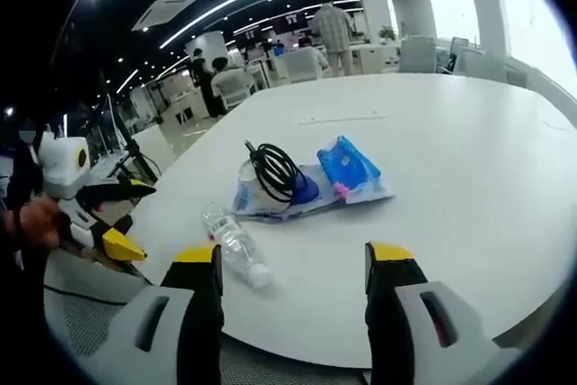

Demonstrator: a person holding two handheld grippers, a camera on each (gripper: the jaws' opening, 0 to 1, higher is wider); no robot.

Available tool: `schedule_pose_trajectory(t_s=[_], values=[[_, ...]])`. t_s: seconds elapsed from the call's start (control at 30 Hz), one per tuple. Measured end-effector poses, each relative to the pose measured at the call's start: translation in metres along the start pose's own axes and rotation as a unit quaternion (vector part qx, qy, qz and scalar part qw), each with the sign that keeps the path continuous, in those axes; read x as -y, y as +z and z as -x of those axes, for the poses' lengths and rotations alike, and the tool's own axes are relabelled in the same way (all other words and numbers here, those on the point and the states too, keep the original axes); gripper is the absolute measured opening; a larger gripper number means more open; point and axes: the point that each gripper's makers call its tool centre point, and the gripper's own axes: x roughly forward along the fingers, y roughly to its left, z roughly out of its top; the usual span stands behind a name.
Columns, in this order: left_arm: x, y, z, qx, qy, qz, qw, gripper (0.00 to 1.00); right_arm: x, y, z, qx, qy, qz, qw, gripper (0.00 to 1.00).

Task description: Arrange the tabletop items into an orderly group along one side of the table until the central work area is clear of visible clutter.

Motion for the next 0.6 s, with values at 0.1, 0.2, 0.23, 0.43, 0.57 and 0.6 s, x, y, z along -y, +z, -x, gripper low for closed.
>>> schedule_pose_trajectory(t_s=[0.1,0.2,0.23,0.43,0.57,0.6], values=[[0.002,0.002,-0.009,-0.024,-0.018,-0.056,0.9980,1.00,0.001,0.001,0.000,0.003,-0.003,-0.003,1.0000,0.63],[0.004,0.004,-0.021,-0.046,-0.042,-0.108,0.9922,1.00,0.003,0.003,0.001,0.007,-0.006,-0.004,0.9999,0.64],[0.005,0.004,-0.024,-0.052,-0.048,-0.117,0.9906,1.00,0.003,0.003,0.001,0.008,-0.007,-0.004,0.9999,0.64],[0.017,0.001,-0.047,-0.095,-0.101,-0.196,0.9708,1.00,0.003,0.003,0.001,0.006,-0.010,0.006,0.9999,0.68],[0.024,-0.010,-0.060,-0.131,-0.131,-0.273,0.9440,1.00,0.003,0.000,0.000,0.001,-0.012,0.013,0.9998,0.69],[0.026,-0.013,-0.063,-0.138,-0.139,-0.281,0.9395,1.00,0.003,0.000,0.000,0.001,-0.012,0.014,0.9998,0.69]])
